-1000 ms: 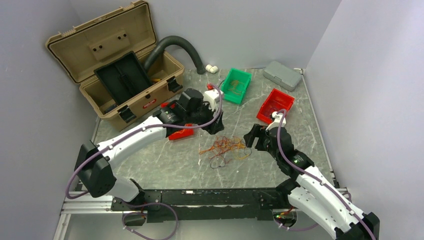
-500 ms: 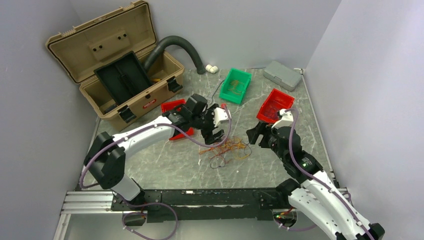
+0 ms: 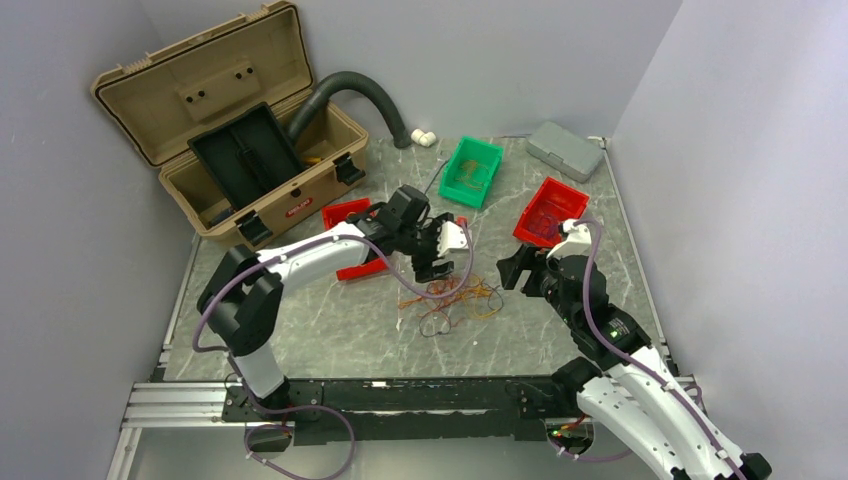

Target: Untangle the cables

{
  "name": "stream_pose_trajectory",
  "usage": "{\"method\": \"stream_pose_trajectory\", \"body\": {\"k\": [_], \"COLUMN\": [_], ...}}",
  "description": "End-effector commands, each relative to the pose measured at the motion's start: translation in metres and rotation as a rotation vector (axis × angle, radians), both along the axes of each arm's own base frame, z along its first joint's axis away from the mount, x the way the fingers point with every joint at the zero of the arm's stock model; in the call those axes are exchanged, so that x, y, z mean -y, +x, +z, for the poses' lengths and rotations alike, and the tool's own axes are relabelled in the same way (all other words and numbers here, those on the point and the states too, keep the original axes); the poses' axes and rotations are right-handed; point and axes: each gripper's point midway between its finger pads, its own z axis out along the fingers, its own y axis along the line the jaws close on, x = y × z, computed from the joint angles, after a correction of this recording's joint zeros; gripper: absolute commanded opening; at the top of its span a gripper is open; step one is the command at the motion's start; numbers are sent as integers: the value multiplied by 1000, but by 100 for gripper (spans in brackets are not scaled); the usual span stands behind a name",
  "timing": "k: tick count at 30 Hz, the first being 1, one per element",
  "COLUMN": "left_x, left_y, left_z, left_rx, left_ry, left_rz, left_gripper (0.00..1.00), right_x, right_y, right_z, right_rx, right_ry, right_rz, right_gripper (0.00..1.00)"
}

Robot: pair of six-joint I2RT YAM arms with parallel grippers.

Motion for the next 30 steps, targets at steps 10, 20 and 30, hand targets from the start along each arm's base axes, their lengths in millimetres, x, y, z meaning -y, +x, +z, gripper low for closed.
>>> {"method": "stream_pose_trajectory", "body": {"k": [10, 20, 30], "left_x": [44, 62, 76], "left_y": [8, -14, -4], "left_z": [0, -27, -44], "left_rx": [-16, -38, 6], "left_ry": [-19, 32, 35], "left_rz": [-203, -269, -222], "left_gripper": [56, 48, 46], "right_x": [1, 1, 7], "right_y": [2, 2, -4], "right_z": [31, 35, 44], "right_rx": [79, 87, 100], "right_ry": [1, 11, 17], "right_rz": [10, 12, -5], "right_gripper": [83, 85, 85]}}
